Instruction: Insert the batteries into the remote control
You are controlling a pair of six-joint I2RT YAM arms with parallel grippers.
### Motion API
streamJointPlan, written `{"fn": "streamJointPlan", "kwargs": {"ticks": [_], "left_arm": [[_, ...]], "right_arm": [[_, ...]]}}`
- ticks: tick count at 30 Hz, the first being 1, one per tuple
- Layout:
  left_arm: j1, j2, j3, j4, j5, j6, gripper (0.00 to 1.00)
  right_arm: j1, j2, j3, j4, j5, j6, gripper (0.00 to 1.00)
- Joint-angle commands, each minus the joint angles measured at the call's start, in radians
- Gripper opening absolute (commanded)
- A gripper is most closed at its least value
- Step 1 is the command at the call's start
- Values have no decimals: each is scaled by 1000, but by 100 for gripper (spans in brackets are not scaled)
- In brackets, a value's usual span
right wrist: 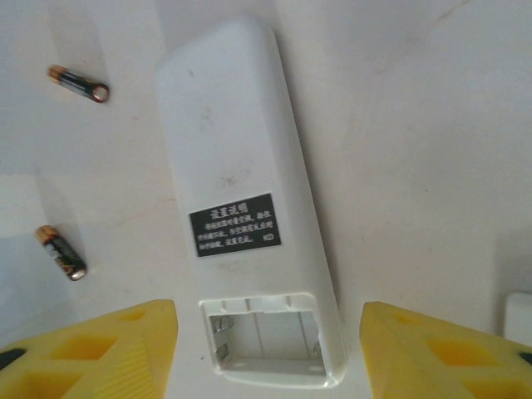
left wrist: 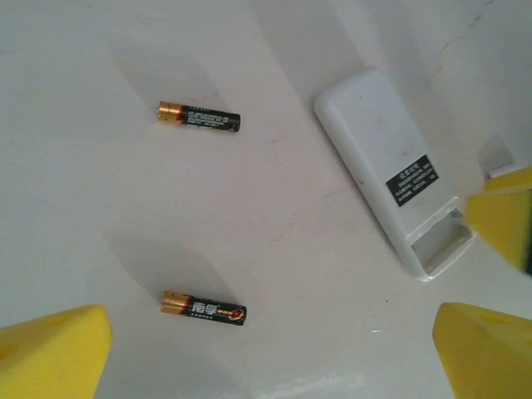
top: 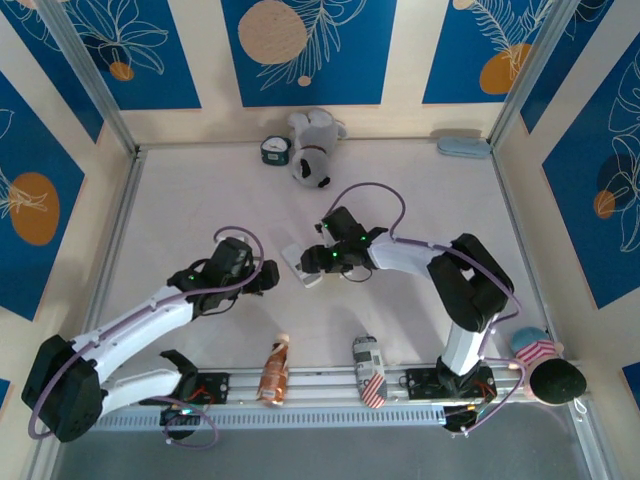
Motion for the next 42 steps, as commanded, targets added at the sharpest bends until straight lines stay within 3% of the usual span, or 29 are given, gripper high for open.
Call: {"fn": "streamJointPlan", "kwargs": {"ticks": [1,7,9,12,14,21,28,35,42], "left_arm": [[-12,22,-16,-30,-36,-26,96],[-11,61,-13,-63,-54,-113,89],[-11,69,-2,-87,-62,-149,82],[-7,74,14,-138,-87,-225,74],[-2,71,19,-162,-93,-291,65],[20,83,16,-203,-63,-523,46],[19,140,30,-207,-16,-782,43],[17,285,159,-318,3,-882,44],[5,366,206,-309,38,-977,41]], "right_arm": [[-17,-81,-19,-17,43,-30,62],[-43,-181,-82,30,114,-51,70],[-53,-223,-122,72,124,-35,74],[-59,-289,-187,141,145,-12,86],[-59,-335,-229,177,166,-9,99],[-57,-471,-308,198,216,1,99],[-64,-506,-322,192,199,20,99],[-66,-503,-319,189,170,36,99],[-73,-521,-322,185,164,40,99]]}}
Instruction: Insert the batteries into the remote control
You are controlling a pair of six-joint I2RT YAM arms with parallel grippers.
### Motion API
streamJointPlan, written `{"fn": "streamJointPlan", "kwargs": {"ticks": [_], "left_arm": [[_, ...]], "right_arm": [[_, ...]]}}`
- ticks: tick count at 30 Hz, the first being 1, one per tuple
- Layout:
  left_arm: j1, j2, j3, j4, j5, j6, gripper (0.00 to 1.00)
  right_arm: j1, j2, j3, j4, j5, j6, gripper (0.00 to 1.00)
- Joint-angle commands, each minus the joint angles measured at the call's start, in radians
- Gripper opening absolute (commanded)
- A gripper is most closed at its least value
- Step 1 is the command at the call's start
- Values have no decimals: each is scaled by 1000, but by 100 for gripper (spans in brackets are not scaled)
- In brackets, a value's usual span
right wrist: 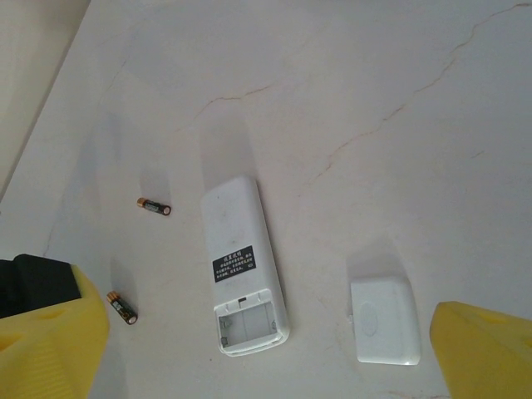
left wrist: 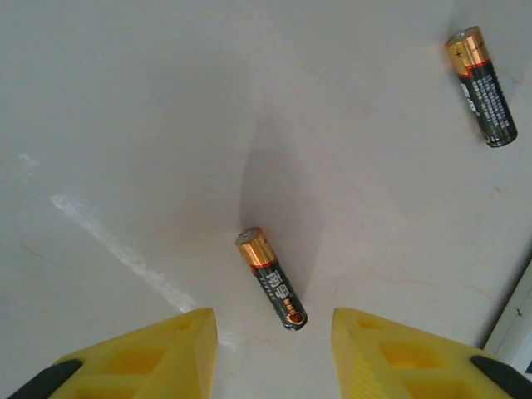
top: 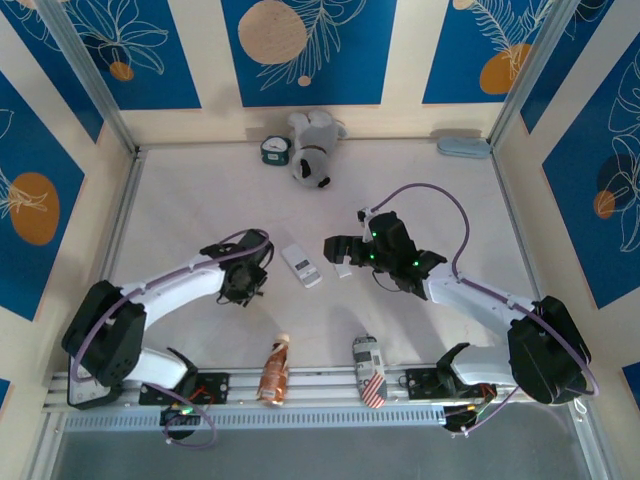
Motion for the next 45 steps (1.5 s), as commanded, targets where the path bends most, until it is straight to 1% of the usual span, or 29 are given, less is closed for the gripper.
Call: {"fn": "streamJointPlan", "kwargs": {"ticks": [1,6,14,16,21,23,28,31,33,35,40,41,44,45], "left_arm": [[-11,40,32,-52,35,-141,41],[-15,85,80,-81,14,-151,41],[-15,131,56,-36,35,-201,40],[-15,146,64,-35,43,-202,38],[-14,178,83,-38,47,-200,38],[-15,184,86,-47,42,-203,35],[-15,194,71,-39,39,-215,35],[-14,201,61,-24,45,-219,32],[-13,207,62,-23,46,-219,27],[-13,210,62,-22,45,-217,25],[-14,199,75,-41,35,-201,9],[-13,193,83,-57,26,-192,8],[-12,172,117,-102,-18,-135,0],[-13,166,127,-109,-31,-106,0]], "right_arm": [[-8,-31,-13,9,-18,15,99],[-14,-42,-20,18,-49,17,99],[-16,-57,-27,24,-63,21,99],[-16,-55,-28,25,-63,20,99],[-17,-58,-27,24,-68,22,99],[-17,-57,-28,28,-68,22,99],[-16,-55,-29,34,-79,23,99],[-17,-55,-30,34,-81,25,99],[-15,-56,-30,34,-80,25,99],[-17,-55,-30,34,-79,25,99],[-16,-55,-31,36,-80,26,99],[-16,-56,-31,36,-81,25,99],[-17,-54,-31,39,-79,23,99],[-16,-54,-31,40,-79,23,99]]}}
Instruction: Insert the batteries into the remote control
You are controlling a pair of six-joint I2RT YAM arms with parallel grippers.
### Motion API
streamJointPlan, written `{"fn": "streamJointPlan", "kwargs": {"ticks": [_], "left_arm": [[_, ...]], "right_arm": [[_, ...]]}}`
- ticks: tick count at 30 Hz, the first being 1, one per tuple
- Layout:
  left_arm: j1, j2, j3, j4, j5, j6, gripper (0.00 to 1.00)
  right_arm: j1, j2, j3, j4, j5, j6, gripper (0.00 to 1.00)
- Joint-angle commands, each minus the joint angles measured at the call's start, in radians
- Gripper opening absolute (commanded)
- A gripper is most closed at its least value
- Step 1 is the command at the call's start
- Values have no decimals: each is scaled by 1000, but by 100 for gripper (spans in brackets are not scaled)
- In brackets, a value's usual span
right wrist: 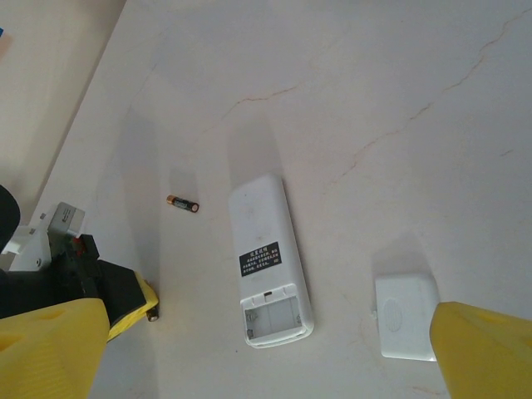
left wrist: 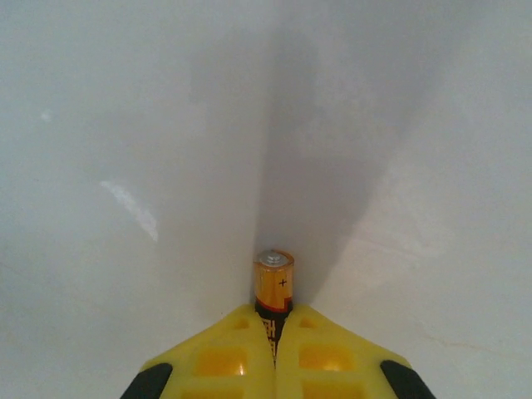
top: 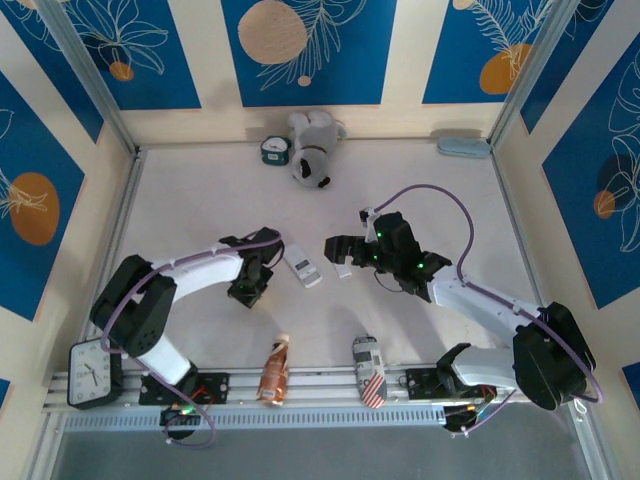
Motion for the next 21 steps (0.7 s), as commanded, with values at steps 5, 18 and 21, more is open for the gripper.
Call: {"fn": "streamJointPlan", "kwargs": {"ticks": [5,18,21], "left_arm": [[-4,-17,123,-128,-104,157,0],[-15,-108,153,20,-152,934,0],[-17,-141,114,104,-80,1084,0]], "right_arm": [[-5,-10,-12,23,-20,2,99],[-9,-10,-15,24,-10,-3,99],[-10,-14,-18,24,-9,-1,99]]}}
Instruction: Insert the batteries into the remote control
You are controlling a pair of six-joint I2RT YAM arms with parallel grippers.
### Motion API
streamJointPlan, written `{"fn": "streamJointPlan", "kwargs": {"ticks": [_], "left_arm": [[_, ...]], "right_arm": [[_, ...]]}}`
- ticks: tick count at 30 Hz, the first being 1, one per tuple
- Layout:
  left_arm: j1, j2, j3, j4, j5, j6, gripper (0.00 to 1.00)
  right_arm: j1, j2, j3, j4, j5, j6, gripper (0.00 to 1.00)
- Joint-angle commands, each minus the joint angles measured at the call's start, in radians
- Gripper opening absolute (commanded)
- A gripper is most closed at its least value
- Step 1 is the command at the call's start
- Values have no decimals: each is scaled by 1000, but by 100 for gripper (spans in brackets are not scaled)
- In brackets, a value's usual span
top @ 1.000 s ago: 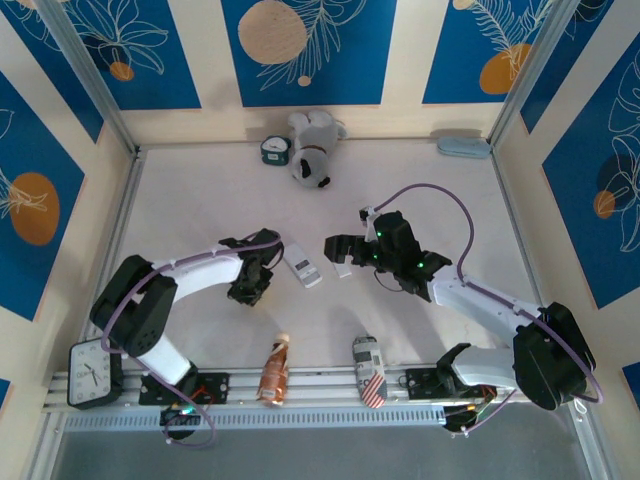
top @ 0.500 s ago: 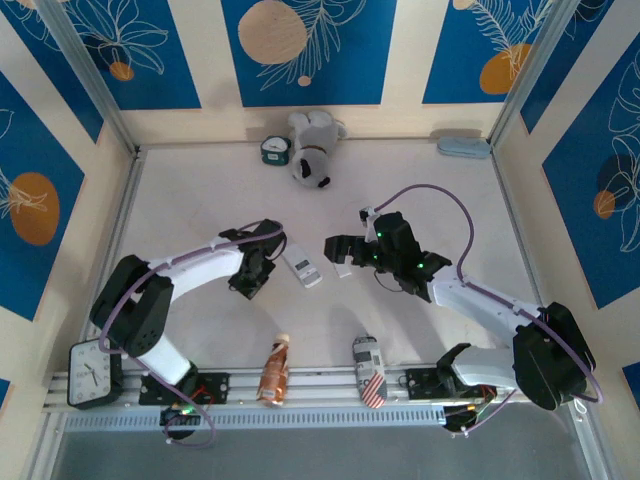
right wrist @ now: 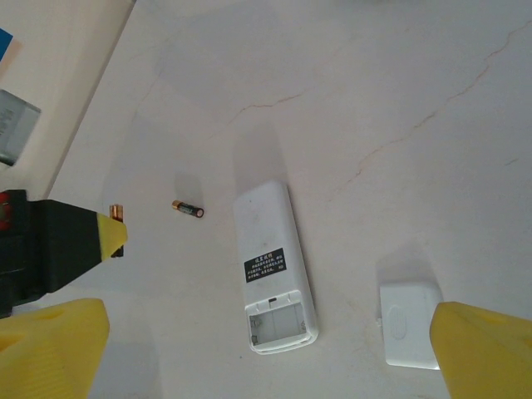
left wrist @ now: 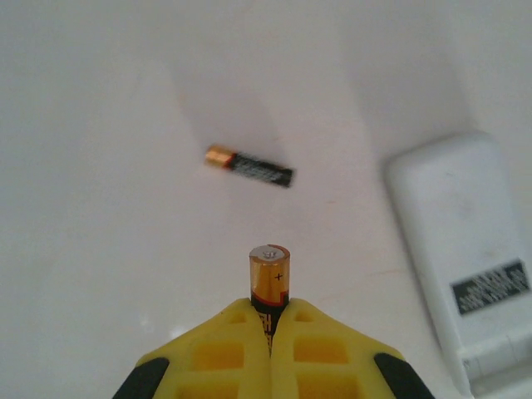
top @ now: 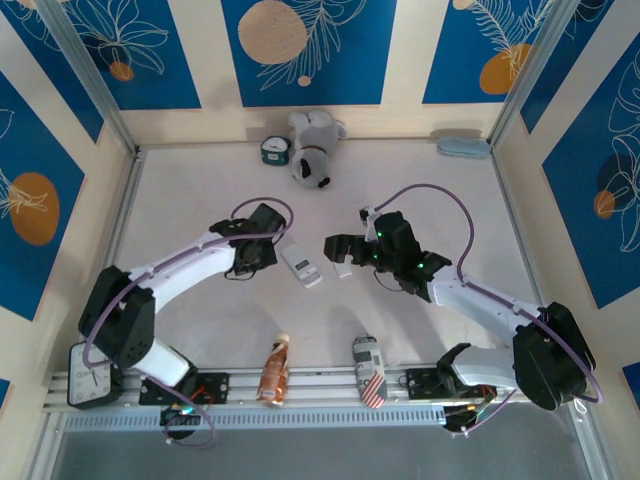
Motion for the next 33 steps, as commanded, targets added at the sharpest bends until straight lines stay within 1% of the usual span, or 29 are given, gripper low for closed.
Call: {"fn": "streamJointPlan", "kwargs": {"ticks": [1,3,7,12,13,15,17,19,20,25,29,33], "left_arm": [[-13,-48,-43,109,78,312,2],[-14,-51,-61,158,141,395,3],[-24,-38,-76,230,242,514,4],[-55,-16,-66,263,297,610,5],[-65,-10,-61,263,303,627,7],[-88,9,-52,263,309,653,8],[-107,36,-42,267,314,672,7],[-128,73,-32,268,315,692,10],[-137,90,-25,270,316,699,9],[-179,186,21,276,295,749,9],[-187,240,64,258,272,782,8],[-187,245,79,259,246,812,9]], "right_arm": [[-10,-17,-18,8,-9,-1,99],[-11,-24,-22,10,-10,1,99],[-12,-49,-43,31,-3,-7,99],[-12,-75,-69,16,19,-21,99],[-11,-84,-76,6,20,-20,99],[-12,-109,-102,-4,16,-15,99],[-11,-138,-125,-24,13,-15,99],[-13,-178,-148,-54,23,-16,99],[-12,-199,-161,-65,29,-17,99],[-23,-312,-223,-109,39,-12,99],[-33,-370,-261,-122,37,-7,99],[-36,-384,-287,-106,22,-5,99]]}}
